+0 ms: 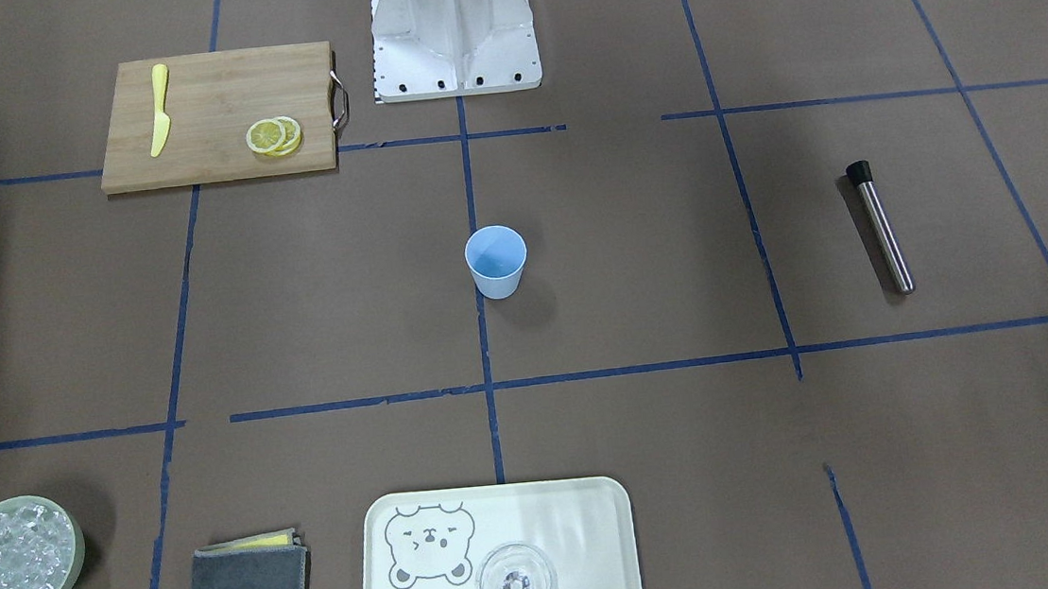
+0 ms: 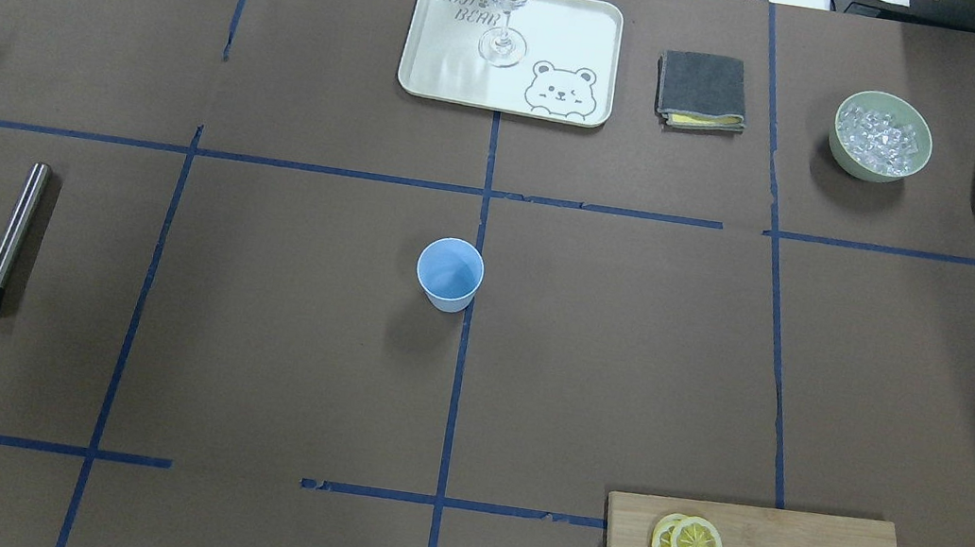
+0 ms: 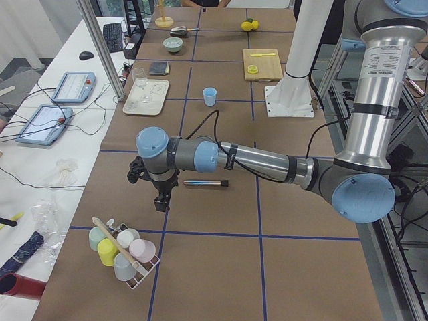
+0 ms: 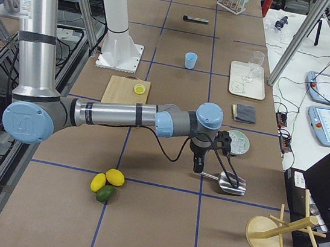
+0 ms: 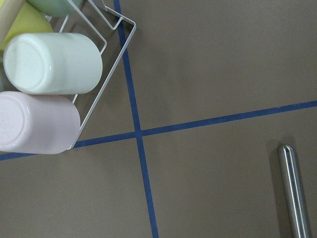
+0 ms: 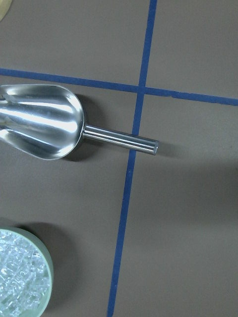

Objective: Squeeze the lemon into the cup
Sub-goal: 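Move the right gripper from rest toward the wooden cutting board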

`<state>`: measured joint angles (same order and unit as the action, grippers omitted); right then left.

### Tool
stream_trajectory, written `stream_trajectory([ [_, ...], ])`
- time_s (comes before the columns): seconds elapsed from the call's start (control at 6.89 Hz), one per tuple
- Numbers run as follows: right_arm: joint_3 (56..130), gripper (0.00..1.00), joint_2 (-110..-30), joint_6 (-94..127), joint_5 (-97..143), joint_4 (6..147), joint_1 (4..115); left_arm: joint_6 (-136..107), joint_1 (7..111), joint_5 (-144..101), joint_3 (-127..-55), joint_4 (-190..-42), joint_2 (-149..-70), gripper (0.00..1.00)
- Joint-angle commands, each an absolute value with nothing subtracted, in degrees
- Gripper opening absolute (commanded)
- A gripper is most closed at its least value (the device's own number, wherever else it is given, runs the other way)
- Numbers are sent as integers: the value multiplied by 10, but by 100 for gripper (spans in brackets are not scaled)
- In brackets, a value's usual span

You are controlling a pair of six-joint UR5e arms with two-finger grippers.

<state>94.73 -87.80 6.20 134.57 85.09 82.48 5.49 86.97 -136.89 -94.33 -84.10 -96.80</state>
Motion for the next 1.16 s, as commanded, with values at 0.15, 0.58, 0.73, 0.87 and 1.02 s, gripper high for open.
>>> stream_trajectory([
  [0.15, 1002, 100, -879, 136, 1354, 850, 768, 55, 868, -1370, -945, -854, -968, 100],
  [0.58, 1143, 100, -909, 327, 1333, 845, 610, 51, 863, -1371, -945, -880, -968, 100],
  [0.73, 1173, 100, -911, 411, 1269, 804, 528, 51, 863, -1370, -945, -880, -968, 100],
  [0.87, 1187, 100, -907, 471, 1238, 797, 460, 50, 863, -1371, -945, -880, -968, 100],
  [1.02, 1213, 100, -904, 548, 1183, 797, 383, 50, 863, -1385, -945, -880, -968, 100],
])
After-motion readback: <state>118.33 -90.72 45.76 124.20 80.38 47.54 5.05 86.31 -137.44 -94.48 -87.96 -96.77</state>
